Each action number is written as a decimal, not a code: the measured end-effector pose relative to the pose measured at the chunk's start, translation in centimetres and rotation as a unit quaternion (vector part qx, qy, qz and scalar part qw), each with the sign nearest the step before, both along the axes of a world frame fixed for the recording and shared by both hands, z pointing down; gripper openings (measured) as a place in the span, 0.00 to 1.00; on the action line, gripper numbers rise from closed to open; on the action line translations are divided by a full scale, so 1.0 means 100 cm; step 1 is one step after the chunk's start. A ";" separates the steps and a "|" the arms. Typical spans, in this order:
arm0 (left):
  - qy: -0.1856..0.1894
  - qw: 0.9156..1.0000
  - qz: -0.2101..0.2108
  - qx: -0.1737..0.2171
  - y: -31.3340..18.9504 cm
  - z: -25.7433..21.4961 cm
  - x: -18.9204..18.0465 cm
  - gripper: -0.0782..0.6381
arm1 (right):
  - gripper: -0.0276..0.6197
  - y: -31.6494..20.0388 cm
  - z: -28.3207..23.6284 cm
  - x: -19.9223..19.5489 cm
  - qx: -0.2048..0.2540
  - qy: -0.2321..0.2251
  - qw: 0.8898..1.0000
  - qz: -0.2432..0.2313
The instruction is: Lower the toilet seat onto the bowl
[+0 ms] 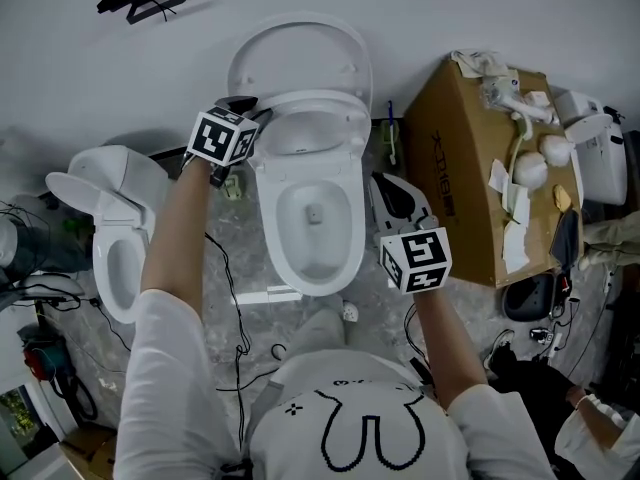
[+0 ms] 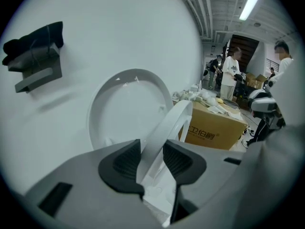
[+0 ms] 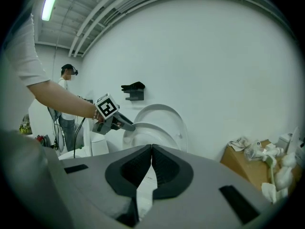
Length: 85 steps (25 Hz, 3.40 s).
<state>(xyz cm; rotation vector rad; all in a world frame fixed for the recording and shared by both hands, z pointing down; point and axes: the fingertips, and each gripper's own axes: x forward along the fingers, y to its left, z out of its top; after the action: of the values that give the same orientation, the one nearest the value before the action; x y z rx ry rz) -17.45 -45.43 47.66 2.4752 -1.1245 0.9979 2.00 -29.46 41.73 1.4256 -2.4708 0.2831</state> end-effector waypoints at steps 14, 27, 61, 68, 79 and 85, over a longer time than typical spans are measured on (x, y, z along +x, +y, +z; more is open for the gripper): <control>-0.049 0.998 0.025 -0.006 0.074 0.009 0.008 0.33 | 0.09 0.037 -0.013 0.011 0.012 -0.013 1.000 -0.008; -0.083 0.996 0.033 -0.019 0.131 0.025 0.011 0.34 | 0.09 0.076 -0.011 0.021 0.008 -0.029 0.999 -0.014; -0.136 0.983 0.113 -0.056 0.232 0.073 0.019 0.38 | 0.09 0.147 0.029 0.019 -0.029 -0.035 0.999 -0.004; -0.067 0.981 0.146 -0.108 0.250 0.086 0.025 0.42 | 0.09 0.144 0.033 0.008 -0.041 -0.040 0.998 0.016; -0.030 0.973 0.174 -0.149 0.282 0.101 0.028 0.44 | 0.09 0.158 0.058 -0.005 -0.070 -0.049 0.996 0.030; -0.022 0.968 0.181 -0.174 0.297 0.114 0.029 0.45 | 0.09 0.166 0.071 -0.002 -0.084 -0.053 0.994 0.043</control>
<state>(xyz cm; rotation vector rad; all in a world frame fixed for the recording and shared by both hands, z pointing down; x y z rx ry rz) -14.50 -15.71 59.07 2.4144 -0.4552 1.2305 1.80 -12.88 48.81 1.4841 -2.4041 0.5841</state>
